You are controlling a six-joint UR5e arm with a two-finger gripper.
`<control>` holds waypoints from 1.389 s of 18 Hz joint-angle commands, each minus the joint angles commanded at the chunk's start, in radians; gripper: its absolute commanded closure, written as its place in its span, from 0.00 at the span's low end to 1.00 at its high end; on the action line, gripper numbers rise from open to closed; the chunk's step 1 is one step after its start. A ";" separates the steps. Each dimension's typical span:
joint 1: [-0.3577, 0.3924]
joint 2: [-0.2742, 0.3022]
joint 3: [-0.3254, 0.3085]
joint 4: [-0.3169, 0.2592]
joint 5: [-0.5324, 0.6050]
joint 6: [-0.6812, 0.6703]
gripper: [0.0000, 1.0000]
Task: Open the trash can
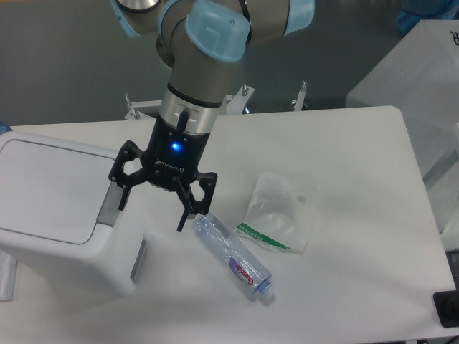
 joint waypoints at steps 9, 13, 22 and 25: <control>-0.018 0.000 -0.034 0.002 0.002 -0.003 0.00; -0.018 0.000 -0.032 0.002 0.002 -0.003 0.00; 0.006 -0.005 0.017 0.002 -0.002 -0.008 0.00; 0.052 -0.005 0.034 0.009 -0.002 -0.006 0.00</control>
